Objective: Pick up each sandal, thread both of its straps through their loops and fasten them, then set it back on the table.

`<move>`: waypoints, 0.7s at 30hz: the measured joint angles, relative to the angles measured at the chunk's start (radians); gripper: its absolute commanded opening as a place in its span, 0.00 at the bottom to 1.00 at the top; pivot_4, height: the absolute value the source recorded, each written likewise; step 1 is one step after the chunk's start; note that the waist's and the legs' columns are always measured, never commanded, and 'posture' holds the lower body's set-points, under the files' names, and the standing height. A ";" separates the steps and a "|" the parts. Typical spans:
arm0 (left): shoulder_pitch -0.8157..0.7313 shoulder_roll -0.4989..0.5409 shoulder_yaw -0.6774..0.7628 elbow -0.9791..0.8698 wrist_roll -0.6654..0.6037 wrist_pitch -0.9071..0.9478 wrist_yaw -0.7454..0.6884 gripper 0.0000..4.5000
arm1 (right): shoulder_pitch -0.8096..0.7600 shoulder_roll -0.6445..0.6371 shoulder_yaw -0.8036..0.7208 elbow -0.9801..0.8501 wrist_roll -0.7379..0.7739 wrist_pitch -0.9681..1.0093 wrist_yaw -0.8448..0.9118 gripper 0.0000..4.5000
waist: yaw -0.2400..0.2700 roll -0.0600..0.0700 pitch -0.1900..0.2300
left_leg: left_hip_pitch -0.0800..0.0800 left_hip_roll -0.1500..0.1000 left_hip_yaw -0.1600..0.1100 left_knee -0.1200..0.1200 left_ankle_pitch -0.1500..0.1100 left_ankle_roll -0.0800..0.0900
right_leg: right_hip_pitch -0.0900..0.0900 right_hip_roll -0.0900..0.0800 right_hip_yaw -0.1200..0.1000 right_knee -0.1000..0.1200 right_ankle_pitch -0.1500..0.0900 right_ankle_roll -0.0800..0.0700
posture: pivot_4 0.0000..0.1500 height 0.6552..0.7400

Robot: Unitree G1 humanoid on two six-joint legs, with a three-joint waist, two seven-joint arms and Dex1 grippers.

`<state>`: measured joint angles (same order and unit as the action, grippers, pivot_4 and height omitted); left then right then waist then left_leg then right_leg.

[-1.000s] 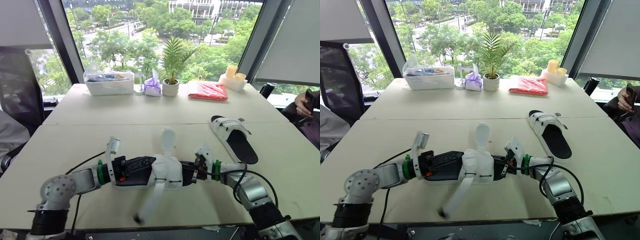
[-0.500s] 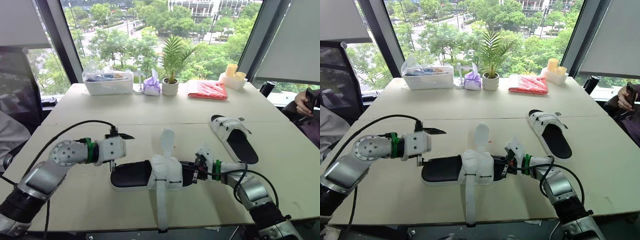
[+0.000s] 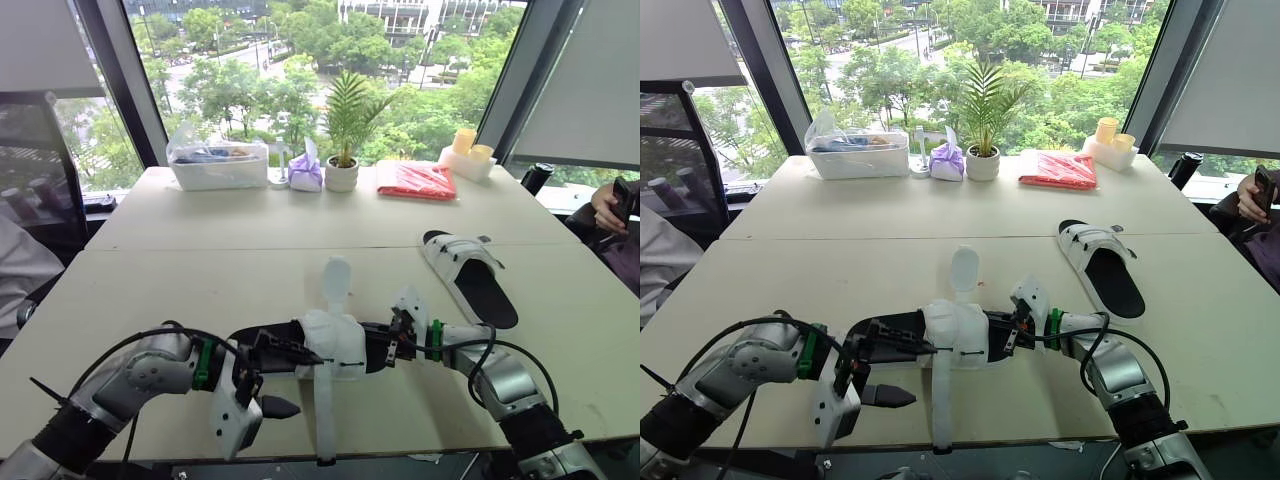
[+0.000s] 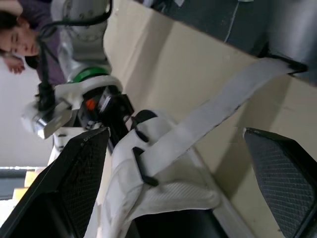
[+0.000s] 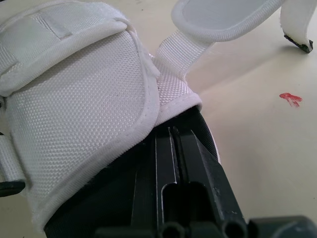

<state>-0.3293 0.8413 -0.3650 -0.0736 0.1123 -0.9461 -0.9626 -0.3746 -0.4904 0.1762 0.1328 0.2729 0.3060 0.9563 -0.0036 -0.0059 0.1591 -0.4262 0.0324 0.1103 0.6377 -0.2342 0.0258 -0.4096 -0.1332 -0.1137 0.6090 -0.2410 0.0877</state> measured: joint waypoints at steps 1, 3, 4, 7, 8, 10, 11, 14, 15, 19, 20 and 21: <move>0.000 -0.002 -0.012 0.010 0.012 -0.014 0.000 0.99 | 0.000 0.000 0.000 0.000 0.000 0.000 0.000 0.00 | 0.000 0.000 0.000 | 0.000 0.000 0.000 0.000 0.000 0.000 | 0.000 0.000 0.000 0.000 0.000 0.000 | 1.00 1.00; -0.003 -0.011 -0.031 0.035 0.033 -0.039 0.000 0.99 | 0.001 0.000 -0.001 0.000 0.000 0.000 -0.001 0.00 | 0.001 0.000 0.000 | 0.000 0.000 0.000 0.001 0.000 0.001 | 0.000 0.001 0.000 0.001 0.000 0.000 | 1.00 1.00; -0.009 -0.016 -0.043 0.047 0.047 -0.052 0.001 0.99 | 0.002 0.000 -0.002 0.000 0.000 0.000 -0.002 0.00 | 0.002 0.000 0.000 | 0.000 0.000 0.000 0.001 0.000 0.001 | 0.000 0.001 0.000 0.001 0.000 0.000 | 1.00 1.00; -0.050 -0.068 -0.055 0.099 0.139 -0.075 0.018 0.99 | 0.005 -0.002 -0.008 0.000 -0.002 0.000 -0.005 0.00 | 0.012 0.000 0.000 | 0.000 0.001 0.000 0.004 0.000 0.002 | 0.000 0.001 -0.001 0.003 0.000 0.000 | 1.00 1.00; -0.068 -0.098 -0.056 0.120 0.188 -0.083 0.035 0.99 | 0.005 -0.002 -0.010 0.001 -0.003 0.000 -0.006 0.00 | 0.014 0.001 0.000 | 0.000 0.001 0.000 0.005 0.000 0.002 | 0.001 0.001 -0.001 0.003 0.000 0.000 | 1.00 1.00; -0.084 -0.137 -0.056 0.141 0.250 -0.098 0.070 0.99 | 0.005 -0.001 -0.009 0.001 -0.005 0.001 -0.008 0.00 | 0.015 0.001 0.000 | 0.000 0.001 0.000 0.006 -0.001 0.002 | 0.001 0.001 -0.001 0.004 0.000 0.000 | 1.00 1.00; -0.091 -0.151 -0.056 0.147 0.274 -0.103 0.087 0.99 | 0.005 -0.001 -0.010 0.001 -0.005 0.001 -0.008 0.00 | 0.015 0.001 -0.001 | 0.000 0.001 0.000 0.007 -0.001 0.002 | 0.001 0.001 -0.001 0.004 0.000 0.000 | 1.00 1.00; -0.103 -0.182 -0.056 0.158 0.329 -0.106 0.133 0.94 | 0.006 -0.001 -0.009 0.000 -0.005 0.001 -0.008 0.00 | 0.015 0.002 -0.001 | 0.000 0.001 0.000 0.007 -0.001 0.003 | 0.001 0.001 -0.001 0.004 0.000 0.001 | 1.00 1.00; -0.106 -0.187 -0.057 0.161 0.343 -0.107 0.143 0.88 | 0.007 -0.001 -0.010 -0.001 -0.006 0.001 -0.009 0.00 | 0.015 0.002 -0.001 | 0.000 0.001 0.000 0.007 -0.001 0.003 | 0.001 0.001 -0.001 0.004 0.000 0.001 | 1.00 1.00; -0.113 -0.202 -0.079 0.192 0.394 -0.106 0.182 0.47 | 0.010 -0.001 -0.013 -0.002 -0.006 0.002 -0.010 0.00 | 0.015 0.002 -0.001 | 0.000 0.001 0.000 0.008 -0.001 0.004 | 0.001 0.001 -0.001 0.005 0.000 0.001 | 1.00 1.00; -0.113 -0.202 -0.079 0.192 0.400 -0.106 0.188 0.36 | 0.010 -0.001 -0.013 -0.002 -0.006 0.002 -0.010 0.00 | 0.015 0.002 -0.001 | 0.000 0.001 0.000 0.008 -0.001 0.004 | 0.001 0.001 -0.001 0.005 0.000 0.001 | 1.00 1.00; -0.113 -0.201 -0.079 0.192 0.405 -0.108 0.202 0.25 | 0.011 -0.001 -0.013 -0.003 -0.006 0.002 -0.011 0.00 | 0.015 0.002 -0.001 | 0.000 0.001 0.000 0.008 -0.001 0.004 | 0.001 0.001 -0.001 0.005 0.000 0.001 | 1.00 1.00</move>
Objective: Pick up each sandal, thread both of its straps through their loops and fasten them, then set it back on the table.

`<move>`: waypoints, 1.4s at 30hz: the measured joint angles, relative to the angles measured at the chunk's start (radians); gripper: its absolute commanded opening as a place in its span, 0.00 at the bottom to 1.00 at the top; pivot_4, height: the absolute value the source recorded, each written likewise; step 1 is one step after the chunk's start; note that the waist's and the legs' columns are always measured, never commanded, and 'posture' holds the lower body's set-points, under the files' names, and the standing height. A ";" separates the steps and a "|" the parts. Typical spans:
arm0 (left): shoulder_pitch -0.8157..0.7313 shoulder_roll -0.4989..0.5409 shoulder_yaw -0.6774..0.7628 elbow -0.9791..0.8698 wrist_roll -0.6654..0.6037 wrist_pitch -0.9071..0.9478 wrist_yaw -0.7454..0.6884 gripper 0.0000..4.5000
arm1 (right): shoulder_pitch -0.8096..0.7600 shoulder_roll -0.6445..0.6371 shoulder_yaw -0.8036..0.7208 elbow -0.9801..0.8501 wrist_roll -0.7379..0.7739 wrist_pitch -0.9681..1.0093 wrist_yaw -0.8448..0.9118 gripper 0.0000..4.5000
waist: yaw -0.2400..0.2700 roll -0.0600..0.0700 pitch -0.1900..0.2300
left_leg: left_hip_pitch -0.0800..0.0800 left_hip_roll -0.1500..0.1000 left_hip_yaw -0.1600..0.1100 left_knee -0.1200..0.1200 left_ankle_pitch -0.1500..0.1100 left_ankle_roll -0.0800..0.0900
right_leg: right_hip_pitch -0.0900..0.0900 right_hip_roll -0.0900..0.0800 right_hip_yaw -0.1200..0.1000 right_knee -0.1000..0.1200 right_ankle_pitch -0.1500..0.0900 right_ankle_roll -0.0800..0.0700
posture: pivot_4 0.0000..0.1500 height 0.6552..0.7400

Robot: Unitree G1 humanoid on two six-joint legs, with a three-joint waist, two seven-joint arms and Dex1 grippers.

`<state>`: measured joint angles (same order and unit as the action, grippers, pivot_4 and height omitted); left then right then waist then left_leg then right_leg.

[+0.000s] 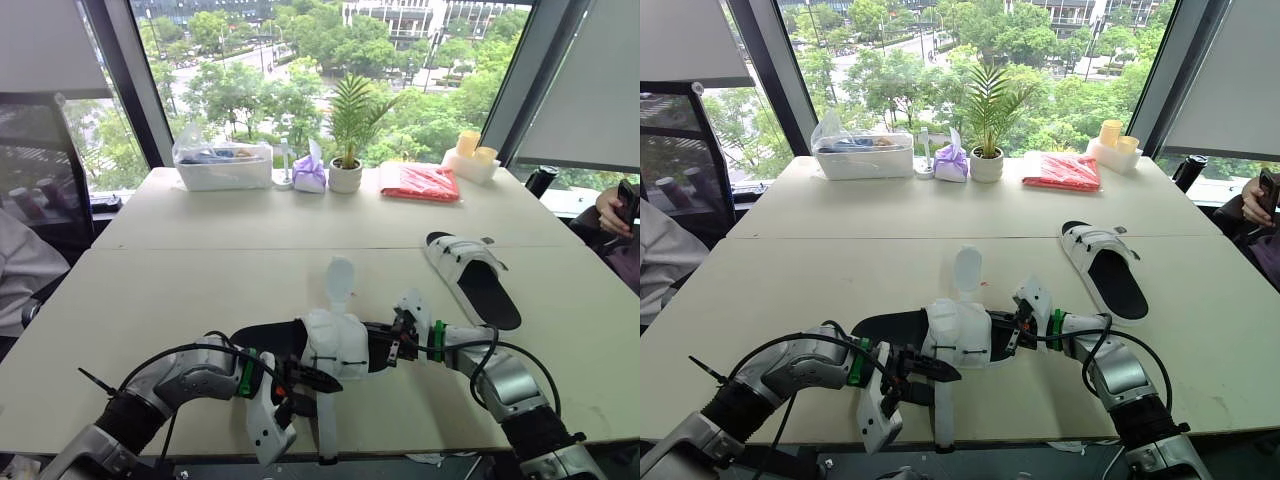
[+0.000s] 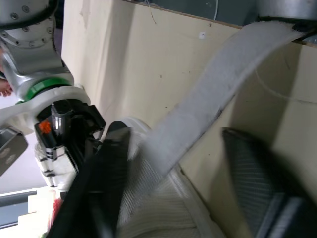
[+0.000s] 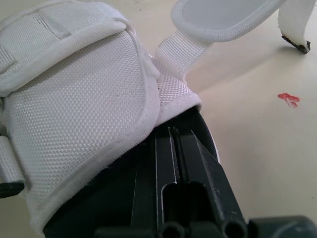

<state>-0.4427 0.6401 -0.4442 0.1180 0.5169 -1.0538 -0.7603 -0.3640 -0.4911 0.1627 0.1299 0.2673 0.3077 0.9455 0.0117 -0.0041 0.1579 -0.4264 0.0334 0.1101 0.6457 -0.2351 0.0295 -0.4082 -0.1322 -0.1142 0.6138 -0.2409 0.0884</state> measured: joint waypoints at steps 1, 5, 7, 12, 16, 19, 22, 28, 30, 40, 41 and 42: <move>0.000 0.000 0.000 0.000 0.000 -0.002 0.015 0.14 | 0.001 0.000 -0.001 0.000 0.000 0.000 0.000 0.00 | 0.000 0.000 0.000 | 0.000 0.000 0.000 0.000 0.000 0.000 | 0.000 0.000 0.000 0.000 0.000 0.000 | 1.00 1.00; -0.002 0.000 0.001 -0.002 0.000 -0.005 0.058 0.01 | 0.002 0.000 -0.002 0.000 0.000 0.000 0.000 0.00 | 0.000 0.000 0.000 | 0.000 0.000 0.000 0.000 0.000 0.000 | 0.000 0.000 0.000 0.000 0.000 0.000 | 1.00 1.00; -0.002 -0.001 0.009 -0.004 -0.006 0.005 0.082 0.01 | 0.001 0.000 -0.002 0.000 0.000 0.000 0.000 0.00 | 0.000 0.000 0.000 | 0.000 0.000 0.000 0.000 0.000 0.000 | 0.000 0.000 0.000 0.000 0.000 0.000 | 1.00 1.00; -0.005 -0.017 0.060 -0.065 -0.205 0.239 0.061 0.01 | -0.003 0.000 -0.005 0.003 0.000 0.000 -0.002 0.00 | -0.001 0.000 0.000 | 0.000 0.000 0.000 0.001 0.000 0.000 | 0.000 0.000 0.000 0.000 0.001 0.001 | 1.00 1.00; -0.004 -0.029 0.107 -0.173 -0.407 0.537 -0.006 0.01 | -0.013 0.000 0.001 0.012 -0.010 -0.010 -0.004 0.00 | 0.000 0.000 0.000 | 0.000 0.000 -0.001 0.001 0.000 0.001 | 0.001 0.000 0.000 0.001 0.001 0.004 | 1.00 1.00; 0.003 -0.033 0.112 -0.236 -0.494 0.676 -0.043 0.01 | -0.023 0.000 0.004 0.022 -0.010 -0.011 -0.002 0.00 | -0.001 0.000 0.000 | 0.000 0.000 -0.001 0.001 0.000 0.001 | 0.002 0.001 0.000 0.001 0.001 0.004 | 1.00 1.00; 0.029 -0.012 0.116 -0.352 -0.614 0.862 -0.097 0.01 | -0.033 -0.001 0.007 0.033 -0.010 -0.017 0.006 0.00 | -0.001 0.000 0.000 | 0.000 0.000 -0.001 0.001 0.000 0.001 | 0.003 0.001 0.000 0.001 0.001 0.004 | 1.00 1.00; 0.065 0.067 0.173 -0.563 -0.897 1.334 -0.143 0.01 | -0.036 -0.007 0.013 0.046 -0.010 -0.030 0.013 0.00 | -0.001 0.000 0.000 | 0.000 0.000 -0.002 0.002 0.000 0.000 | 0.002 0.002 0.000 0.001 -0.001 0.002 | 1.00 1.00; 0.066 0.073 0.204 -0.584 -1.002 1.486 -0.143 0.01 | -0.038 -0.007 0.016 0.048 -0.010 -0.030 0.014 0.00 | -0.002 0.000 0.000 | 0.000 0.000 -0.002 0.002 0.000 0.000 | 0.002 0.002 0.000 0.001 -0.002 0.002 | 1.00 1.00; 0.106 0.075 0.347 -0.441 -1.328 1.909 -0.153 0.01 | -0.044 -0.006 0.021 0.052 -0.013 -0.031 0.014 0.00 | -0.002 0.000 0.000 | 0.000 0.000 -0.004 0.002 0.000 0.000 | 0.002 0.003 0.000 0.001 -0.002 0.002 | 1.00 1.00; 0.093 0.072 0.353 -0.419 -1.340 1.926 -0.156 0.01 | -0.044 -0.006 0.021 0.052 -0.014 -0.031 0.014 0.00 | -0.002 0.000 0.000 | 0.000 0.000 -0.004 0.002 0.000 0.000 | 0.002 0.003 0.000 0.001 -0.002 0.002 | 1.00 1.00; 0.078 0.072 0.361 -0.401 -1.358 1.942 -0.167 0.01 | -0.045 -0.006 0.022 0.052 -0.015 -0.032 0.014 0.00 | -0.002 0.000 0.000 | 0.000 0.000 -0.004 0.002 0.000 -0.001 | 0.002 0.003 0.000 0.001 -0.002 0.002 | 1.00 1.00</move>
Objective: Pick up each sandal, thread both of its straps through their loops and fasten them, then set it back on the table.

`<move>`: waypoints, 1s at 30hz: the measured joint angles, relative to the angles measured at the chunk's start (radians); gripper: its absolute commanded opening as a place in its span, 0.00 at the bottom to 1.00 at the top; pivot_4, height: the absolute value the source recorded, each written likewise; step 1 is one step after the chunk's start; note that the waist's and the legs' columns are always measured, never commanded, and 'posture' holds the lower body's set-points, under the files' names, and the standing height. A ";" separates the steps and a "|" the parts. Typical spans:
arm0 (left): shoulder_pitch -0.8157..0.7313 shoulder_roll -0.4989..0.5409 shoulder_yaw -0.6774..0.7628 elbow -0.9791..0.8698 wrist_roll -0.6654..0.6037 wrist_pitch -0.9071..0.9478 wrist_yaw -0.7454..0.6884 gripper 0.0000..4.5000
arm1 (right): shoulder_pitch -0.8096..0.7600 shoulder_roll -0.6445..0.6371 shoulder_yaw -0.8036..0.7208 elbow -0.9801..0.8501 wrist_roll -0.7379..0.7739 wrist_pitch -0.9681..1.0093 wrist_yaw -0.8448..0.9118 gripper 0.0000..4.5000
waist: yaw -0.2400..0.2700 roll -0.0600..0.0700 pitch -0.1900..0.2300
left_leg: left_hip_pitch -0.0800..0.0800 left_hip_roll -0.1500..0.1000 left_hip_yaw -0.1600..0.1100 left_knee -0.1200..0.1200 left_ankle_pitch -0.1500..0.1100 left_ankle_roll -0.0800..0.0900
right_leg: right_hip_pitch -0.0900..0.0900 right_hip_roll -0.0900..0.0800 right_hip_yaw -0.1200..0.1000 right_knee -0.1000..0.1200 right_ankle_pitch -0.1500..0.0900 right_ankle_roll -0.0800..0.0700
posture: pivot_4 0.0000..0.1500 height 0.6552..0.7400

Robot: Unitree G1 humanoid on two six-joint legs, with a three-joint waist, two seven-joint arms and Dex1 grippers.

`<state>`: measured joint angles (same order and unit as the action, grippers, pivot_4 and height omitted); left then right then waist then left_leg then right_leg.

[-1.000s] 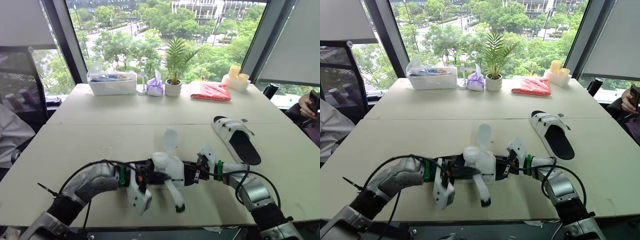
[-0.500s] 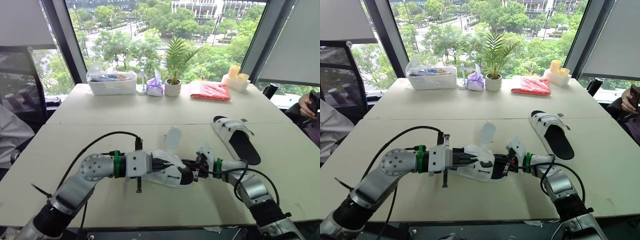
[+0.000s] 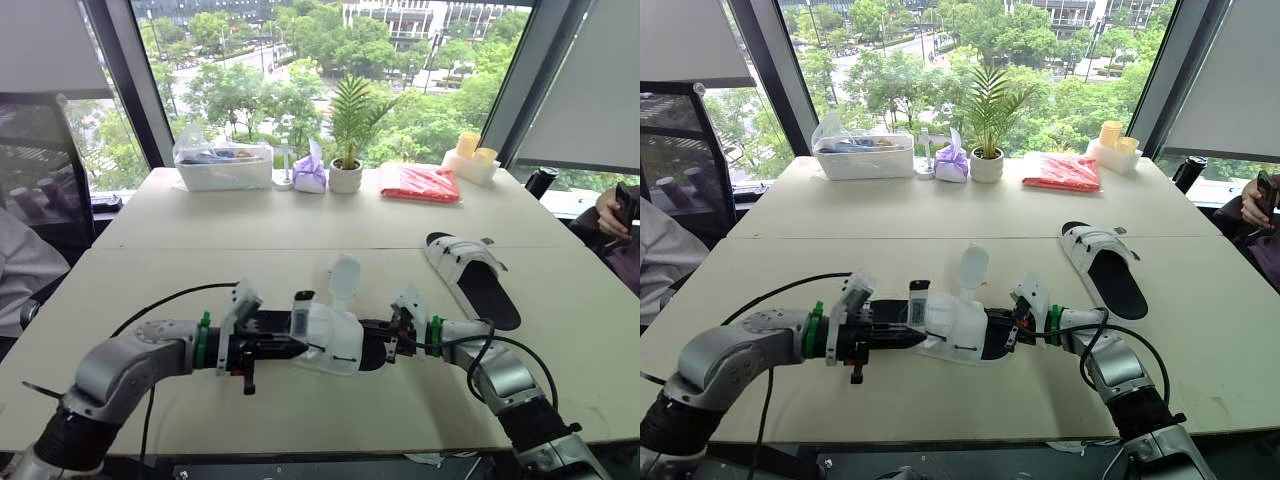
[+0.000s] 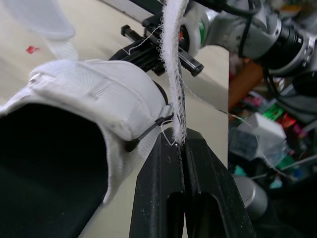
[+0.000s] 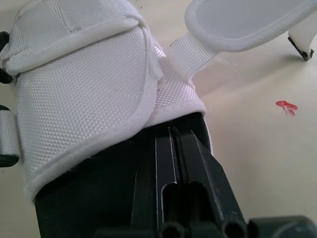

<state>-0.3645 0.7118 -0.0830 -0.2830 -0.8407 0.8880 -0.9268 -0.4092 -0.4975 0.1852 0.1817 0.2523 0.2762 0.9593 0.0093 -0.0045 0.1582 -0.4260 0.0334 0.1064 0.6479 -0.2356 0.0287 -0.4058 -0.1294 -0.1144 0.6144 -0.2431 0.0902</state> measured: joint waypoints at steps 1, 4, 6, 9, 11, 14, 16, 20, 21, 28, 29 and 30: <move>-0.010 0.000 0.013 0.009 -0.016 0.013 -0.013 0.01 | -0.002 0.000 0.001 0.000 -0.001 0.000 0.000 0.00 | 0.000 0.000 0.000 | 0.000 0.000 0.000 0.000 0.000 -0.001 | 0.000 0.000 0.000 0.000 0.000 0.000 | 1.00 1.00; -0.029 0.042 0.042 0.018 -0.094 0.090 -0.077 0.01 | -0.006 0.001 0.005 0.000 -0.001 -0.004 0.000 0.00 | -0.005 0.000 0.000 | 0.000 0.000 0.000 -0.001 0.000 0.000 | -0.001 0.000 0.000 0.000 0.000 0.000 | 1.00 1.00; -0.029 0.078 0.049 0.029 -0.115 0.126 -0.116 0.01 | -0.008 0.002 0.007 -0.001 -0.001 -0.006 0.000 0.00 | -0.007 0.000 0.000 | 0.000 0.000 0.000 -0.002 0.000 -0.001 | -0.001 0.000 0.000 0.000 0.000 0.000 | 1.00 1.00; -0.036 0.072 0.063 0.051 -0.117 0.134 -0.119 0.01 | -0.008 0.002 0.008 0.000 -0.001 -0.008 0.000 0.00 | -0.008 0.000 0.000 | 0.000 0.000 0.000 -0.002 0.000 -0.001 | -0.001 0.000 0.000 0.000 0.000 0.000 | 1.00 1.00; -0.059 0.035 0.068 0.068 -0.115 0.131 -0.095 0.01 | -0.007 0.001 0.006 0.001 -0.001 -0.008 0.000 0.00 | -0.007 0.000 0.000 | 0.000 0.000 0.000 -0.001 0.000 -0.001 | -0.001 0.000 0.000 0.000 0.000 0.000 | 1.00 1.00; -0.097 -0.005 0.069 0.082 -0.106 0.125 -0.064 0.01 | -0.010 0.003 0.006 0.005 -0.001 -0.008 -0.001 0.00 | -0.006 0.000 0.000 | 0.000 0.000 0.000 -0.001 0.000 -0.001 | -0.001 -0.001 0.000 0.000 0.000 0.000 | 1.00 1.00; -0.116 -0.019 0.068 0.089 -0.095 0.124 -0.054 0.01 | -0.010 0.004 0.006 0.005 -0.001 -0.008 -0.001 0.00 | -0.006 0.000 0.000 | 0.000 0.000 0.000 -0.001 0.000 -0.001 | -0.001 -0.001 0.000 0.000 0.000 0.000 | 1.00 1.00; -0.143 -0.046 0.054 0.123 -0.038 0.099 -0.053 0.01 | -0.009 0.005 0.005 0.008 -0.002 -0.008 -0.001 0.00 | -0.005 0.000 0.000 | 0.000 0.000 0.000 -0.001 0.000 -0.001 | 0.000 -0.001 0.000 0.000 0.000 0.000 | 1.00 1.00; -0.156 -0.049 0.038 0.144 -0.014 0.086 -0.053 0.01 | -0.008 0.005 0.005 0.009 -0.003 -0.008 -0.001 0.00 | -0.005 0.000 0.000 | 0.000 0.000 0.000 -0.001 0.000 -0.001 | 0.000 -0.001 0.000 0.000 0.000 0.000 | 1.00 1.00; -0.199 -0.080 -0.050 0.273 0.113 0.015 -0.109 0.20 | -0.003 0.009 0.003 0.007 -0.004 -0.008 -0.003 0.00 | -0.005 0.000 0.000 | 0.000 0.000 0.000 0.000 -0.001 -0.003 | -0.001 -0.002 0.000 0.000 0.000 -0.001 | 1.00 1.00; -0.202 -0.085 -0.052 0.283 0.122 0.005 -0.117 0.29 | -0.002 0.009 0.003 0.007 -0.004 -0.008 -0.003 0.00 | -0.004 0.000 0.000 | 0.000 0.000 0.000 0.000 -0.001 -0.003 | -0.001 -0.002 0.000 0.000 0.000 -0.001 | 1.00 1.00; -0.209 -0.092 -0.056 0.296 0.135 -0.008 -0.127 0.41 | -0.001 0.009 0.002 0.006 -0.004 -0.008 -0.004 0.00 | -0.005 0.000 0.000 | 0.000 0.000 0.000 0.000 -0.001 -0.003 | -0.001 -0.002 0.000 0.000 0.000 -0.001 | 1.00 1.00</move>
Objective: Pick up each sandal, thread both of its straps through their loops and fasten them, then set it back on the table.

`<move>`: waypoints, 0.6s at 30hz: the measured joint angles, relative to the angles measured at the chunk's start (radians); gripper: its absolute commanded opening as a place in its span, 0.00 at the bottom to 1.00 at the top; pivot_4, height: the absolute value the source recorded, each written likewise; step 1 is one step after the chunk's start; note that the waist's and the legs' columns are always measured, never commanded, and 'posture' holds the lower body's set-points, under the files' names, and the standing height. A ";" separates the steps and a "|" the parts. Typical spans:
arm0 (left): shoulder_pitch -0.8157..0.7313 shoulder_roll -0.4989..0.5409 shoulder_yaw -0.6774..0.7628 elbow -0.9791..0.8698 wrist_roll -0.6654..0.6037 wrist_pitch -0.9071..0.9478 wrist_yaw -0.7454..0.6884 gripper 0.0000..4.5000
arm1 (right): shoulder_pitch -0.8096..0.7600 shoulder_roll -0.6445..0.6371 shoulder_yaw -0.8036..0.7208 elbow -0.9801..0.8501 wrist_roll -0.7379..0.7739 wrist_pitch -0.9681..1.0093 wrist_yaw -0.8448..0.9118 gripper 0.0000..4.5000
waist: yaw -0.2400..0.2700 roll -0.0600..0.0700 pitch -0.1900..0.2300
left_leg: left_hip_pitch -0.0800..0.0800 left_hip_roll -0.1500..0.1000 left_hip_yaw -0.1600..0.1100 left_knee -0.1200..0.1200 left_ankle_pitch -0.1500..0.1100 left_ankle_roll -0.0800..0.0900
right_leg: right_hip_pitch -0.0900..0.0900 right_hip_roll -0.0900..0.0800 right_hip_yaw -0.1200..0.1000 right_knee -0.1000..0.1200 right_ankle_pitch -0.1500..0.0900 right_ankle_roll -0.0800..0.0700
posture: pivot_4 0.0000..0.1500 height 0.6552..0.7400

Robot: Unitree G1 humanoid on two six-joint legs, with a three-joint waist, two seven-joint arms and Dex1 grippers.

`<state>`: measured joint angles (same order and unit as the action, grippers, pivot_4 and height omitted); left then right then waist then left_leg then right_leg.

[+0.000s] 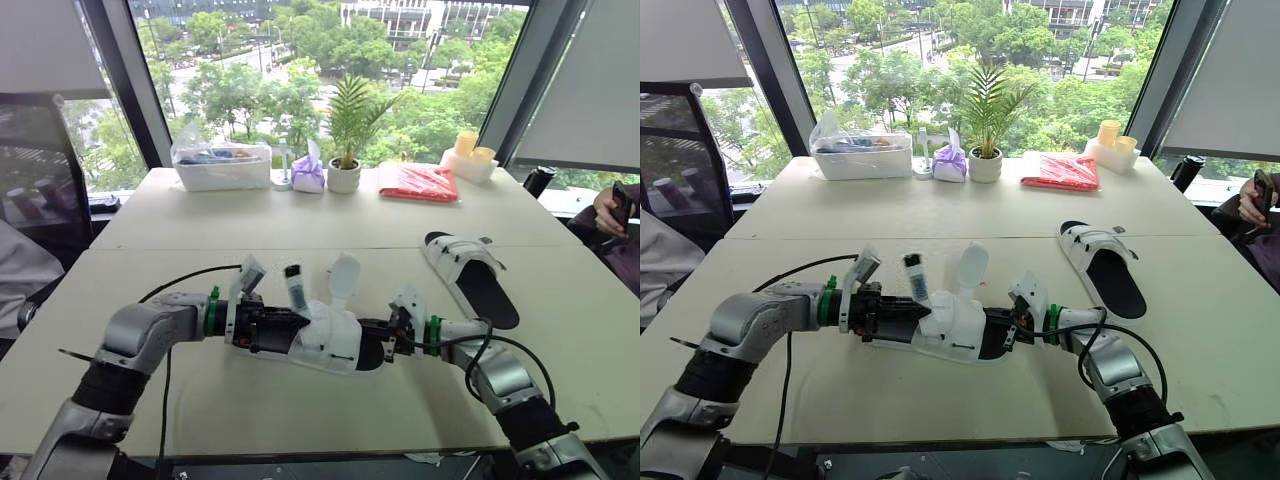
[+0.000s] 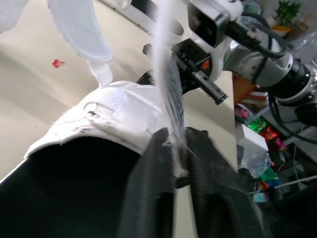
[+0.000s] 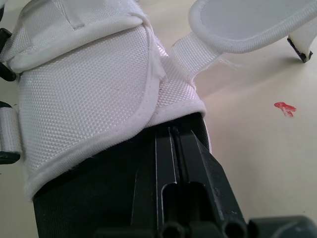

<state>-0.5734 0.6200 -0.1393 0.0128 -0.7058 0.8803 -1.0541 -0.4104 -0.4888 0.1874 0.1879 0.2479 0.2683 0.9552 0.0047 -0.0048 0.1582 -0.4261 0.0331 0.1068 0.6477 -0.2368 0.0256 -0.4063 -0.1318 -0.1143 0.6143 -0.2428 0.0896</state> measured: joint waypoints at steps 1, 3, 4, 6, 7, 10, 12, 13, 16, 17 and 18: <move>-0.018 -0.006 -0.006 0.022 0.012 -0.011 -0.014 0.52 | 0.001 0.000 -0.002 -0.001 0.000 0.000 -0.001 0.00 | 0.001 0.000 0.000 | 0.000 0.000 0.000 0.000 0.000 0.000 | 0.000 0.000 0.000 0.000 0.000 0.000 | 1.00 1.00; -0.073 -0.025 -0.011 0.086 0.048 -0.046 -0.034 0.73 | 0.003 0.000 -0.003 -0.001 -0.001 0.000 -0.005 0.00 | 0.003 0.000 0.000 | 0.000 0.000 0.000 0.000 0.000 0.000 | 0.000 0.000 0.000 0.000 0.000 0.000 | 1.00 1.00; -0.098 -0.031 -0.015 0.114 0.066 -0.062 -0.041 0.73 | 0.003 0.000 -0.002 -0.002 -0.001 0.000 -0.006 0.00 | 0.003 0.000 0.000 | 0.000 0.000 0.000 0.000 0.000 0.000 | 0.000 0.000 0.000 0.000 0.000 -0.001 | 1.00 1.00; -0.143 -0.040 -0.028 0.167 0.102 -0.099 -0.065 0.73 | 0.003 0.003 0.000 -0.004 -0.001 0.000 -0.007 0.00 | 0.002 0.000 0.000 | 0.000 0.000 0.000 0.000 0.000 0.000 | 0.000 0.000 0.000 0.000 0.000 0.000 | 1.00 1.00; -0.156 -0.044 -0.033 0.195 0.122 -0.122 -0.077 0.73 | 0.003 0.005 0.001 -0.006 -0.001 0.000 -0.007 0.00 | 0.000 0.000 0.000 | 0.000 0.000 0.000 0.000 0.001 0.001 | 0.000 0.000 0.000 0.000 0.000 0.000 | 1.00 1.00; -0.172 -0.052 -0.035 0.272 0.162 -0.160 -0.102 0.73 | 0.006 0.006 0.001 -0.009 -0.001 0.000 -0.008 0.00 | -0.002 0.000 0.000 | 0.000 0.000 0.000 -0.001 0.001 0.003 | 0.000 0.000 0.000 0.000 0.001 0.000 | 1.00 1.00; -0.181 -0.055 -0.035 0.312 0.180 -0.177 -0.113 0.73 | 0.010 0.006 -0.002 -0.010 -0.001 0.000 -0.010 0.00 | -0.001 0.000 0.000 | 0.000 0.000 0.000 0.000 0.001 0.003 | 0.000 0.000 0.000 0.000 0.001 0.000 | 1.00 1.00; -0.189 -0.058 -0.035 0.332 0.189 -0.188 -0.120 0.73 | 0.013 0.006 -0.004 -0.011 -0.001 0.000 -0.012 0.00 | 0.000 0.000 0.000 | 0.000 0.000 0.000 0.000 0.001 0.003 | 0.000 0.000 0.000 0.000 0.001 0.000 | 1.00 1.00; -0.225 -0.075 -0.034 0.399 0.221 -0.219 -0.134 0.73 | 0.015 0.006 -0.007 -0.014 -0.001 0.000 -0.018 0.00 | 0.001 0.000 0.000 | 0.000 0.000 0.000 0.000 0.001 0.003 | 0.000 0.000 0.000 0.000 0.000 0.000 | 1.00 1.00; -0.237 -0.083 -0.034 0.423 0.231 -0.227 -0.138 0.73 | 0.015 0.006 -0.007 -0.014 -0.001 0.000 -0.019 0.00 | 0.001 0.000 0.000 | 0.000 0.000 0.000 0.000 0.001 0.003 | 0.000 -0.001 0.000 0.000 0.000 0.000 | 1.00 1.00; -0.247 -0.092 -0.034 0.446 0.239 -0.231 -0.142 0.73 | 0.015 0.006 -0.007 -0.015 -0.001 0.000 -0.020 0.00 | 0.001 0.000 0.000 | 0.000 0.000 0.000 0.000 0.001 0.003 | 0.000 -0.001 -0.001 0.000 0.000 0.000 | 1.00 1.00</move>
<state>-0.8206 0.5284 -0.1730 0.4587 -0.4669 0.6493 -1.1962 -0.3953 -0.4825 0.1808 0.1727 0.2470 0.2683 0.9357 0.0053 -0.0053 0.1578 -0.4262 0.0327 0.1071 0.6481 -0.2356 0.0283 -0.4064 -0.1323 -0.1148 0.6143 -0.2424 0.0894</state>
